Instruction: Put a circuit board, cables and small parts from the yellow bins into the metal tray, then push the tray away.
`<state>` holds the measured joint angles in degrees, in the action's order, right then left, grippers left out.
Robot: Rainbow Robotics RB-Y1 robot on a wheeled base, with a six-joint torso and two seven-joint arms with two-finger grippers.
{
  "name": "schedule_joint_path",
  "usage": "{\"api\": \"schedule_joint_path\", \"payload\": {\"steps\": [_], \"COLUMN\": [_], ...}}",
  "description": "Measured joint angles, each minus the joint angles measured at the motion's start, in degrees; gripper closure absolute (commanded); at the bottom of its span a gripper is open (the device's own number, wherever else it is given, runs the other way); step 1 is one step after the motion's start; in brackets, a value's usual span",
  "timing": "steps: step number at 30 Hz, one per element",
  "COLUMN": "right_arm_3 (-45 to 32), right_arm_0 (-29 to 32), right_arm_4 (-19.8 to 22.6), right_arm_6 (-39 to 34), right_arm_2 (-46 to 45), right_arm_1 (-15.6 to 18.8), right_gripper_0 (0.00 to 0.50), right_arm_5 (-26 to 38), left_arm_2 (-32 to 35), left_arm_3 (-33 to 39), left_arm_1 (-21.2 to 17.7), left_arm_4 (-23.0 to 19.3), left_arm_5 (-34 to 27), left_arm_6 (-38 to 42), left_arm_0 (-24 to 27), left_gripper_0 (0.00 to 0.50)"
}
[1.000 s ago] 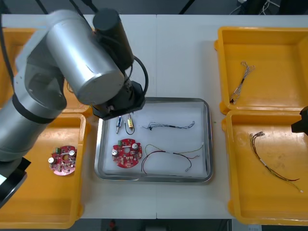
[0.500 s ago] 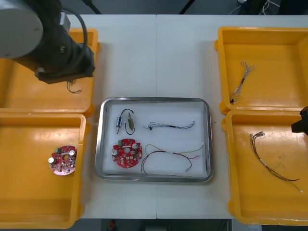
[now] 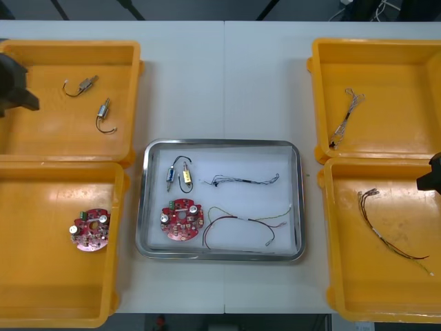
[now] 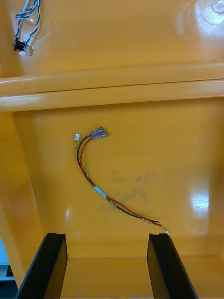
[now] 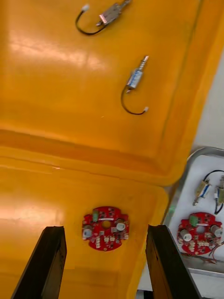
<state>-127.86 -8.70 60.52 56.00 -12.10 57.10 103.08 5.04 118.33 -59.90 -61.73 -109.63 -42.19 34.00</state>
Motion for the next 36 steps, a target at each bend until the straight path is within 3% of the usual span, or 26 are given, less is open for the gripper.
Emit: {"api": "schedule_joint_path", "payload": {"steps": [5,10,23,29,36], "right_arm_3": [-0.01,-0.01,2.32,7.86,13.86], "right_arm_0": [-1.97,-9.89,-32.28,-39.78,-46.52], "right_arm_4": [1.85,1.75,3.00,3.97,4.48], "right_arm_6": [0.00,0.00,0.36,15.01,22.53], "right_arm_2": [1.78,11.66,39.24,46.42,54.38], "right_arm_1": [0.03,0.31,-0.18,-4.54,-10.44], "right_gripper_0": [0.000,0.000,0.000,0.000,0.000], "right_arm_5": [0.16,0.65,-4.19,-4.33,-7.15], "left_arm_2": [6.60,11.29,17.04,17.04,17.04], "left_arm_3": [0.07,1.34,8.63,10.00,10.08], "left_arm_1": [-2.01,-2.25,-2.77,-2.80,-2.85], "left_arm_4": [-1.87,-2.70,-2.84,-2.37,-2.17], "left_arm_5": [0.00,0.08,7.16,10.25,10.38], "left_arm_6": [-6.56,-14.68,-14.68,-14.68,-14.68], "left_arm_0": [-7.60,-14.24,-30.48,-33.85,-34.50], "left_gripper_0": [0.000,0.000,0.000,0.000,0.000]}}
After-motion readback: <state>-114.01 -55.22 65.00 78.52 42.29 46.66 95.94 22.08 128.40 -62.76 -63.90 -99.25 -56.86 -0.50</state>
